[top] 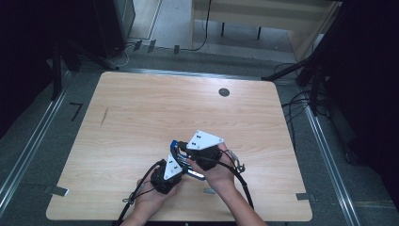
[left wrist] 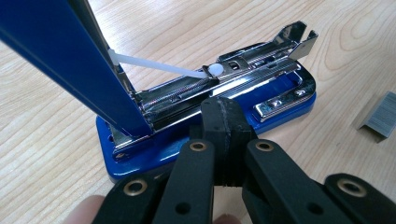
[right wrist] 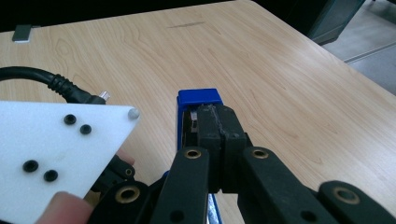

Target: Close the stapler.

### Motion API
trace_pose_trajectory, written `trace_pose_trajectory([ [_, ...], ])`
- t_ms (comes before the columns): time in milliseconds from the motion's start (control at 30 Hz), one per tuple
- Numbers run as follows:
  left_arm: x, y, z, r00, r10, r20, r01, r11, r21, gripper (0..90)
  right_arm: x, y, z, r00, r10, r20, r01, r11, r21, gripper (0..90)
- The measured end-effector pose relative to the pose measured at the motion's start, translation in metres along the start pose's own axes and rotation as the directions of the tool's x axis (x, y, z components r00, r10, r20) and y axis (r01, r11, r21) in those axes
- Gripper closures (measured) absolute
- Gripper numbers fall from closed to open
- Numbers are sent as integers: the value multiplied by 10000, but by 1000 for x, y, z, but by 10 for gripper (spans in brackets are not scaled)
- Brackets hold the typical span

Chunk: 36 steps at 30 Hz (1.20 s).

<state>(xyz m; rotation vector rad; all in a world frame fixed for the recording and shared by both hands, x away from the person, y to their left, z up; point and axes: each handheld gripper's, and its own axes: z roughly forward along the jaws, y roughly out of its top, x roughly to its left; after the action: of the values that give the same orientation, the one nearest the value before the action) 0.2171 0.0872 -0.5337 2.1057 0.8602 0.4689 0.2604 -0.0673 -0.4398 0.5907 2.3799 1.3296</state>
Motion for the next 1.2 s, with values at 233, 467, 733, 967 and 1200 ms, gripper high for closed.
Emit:
trace_pose_trajectory([
  [233, 0, 0, 0, 10000, -10, 2, 10, 10000, -5, 900, 0, 2, 4, 10000, -26, -24, 26, 10000, -24, 900],
  [467, 0, 0, 0, 10000, 9, 14, -9, 10000, 1, 900, 2, 4, 9, 9999, -30, -159, 29, 10000, -52, 900],
  [733, 0, 0, 0, 10000, -4, 19, 4, 10000, -19, 900, 4, 7, 16, 9996, -37, -269, 34, 9999, -109, 900],
  [967, 0, 0, 0, 10000, 1, 12, -1, 10000, -10, 900, 4, 7, 19, 9994, 33, -349, -37, 9999, -127, 900],
  [1200, 0, 0, 0, 10000, 6, -3, -6, 10000, -11, 900, 4, 8, 25, 9990, 40, -446, -46, 9999, -148, 900],
])
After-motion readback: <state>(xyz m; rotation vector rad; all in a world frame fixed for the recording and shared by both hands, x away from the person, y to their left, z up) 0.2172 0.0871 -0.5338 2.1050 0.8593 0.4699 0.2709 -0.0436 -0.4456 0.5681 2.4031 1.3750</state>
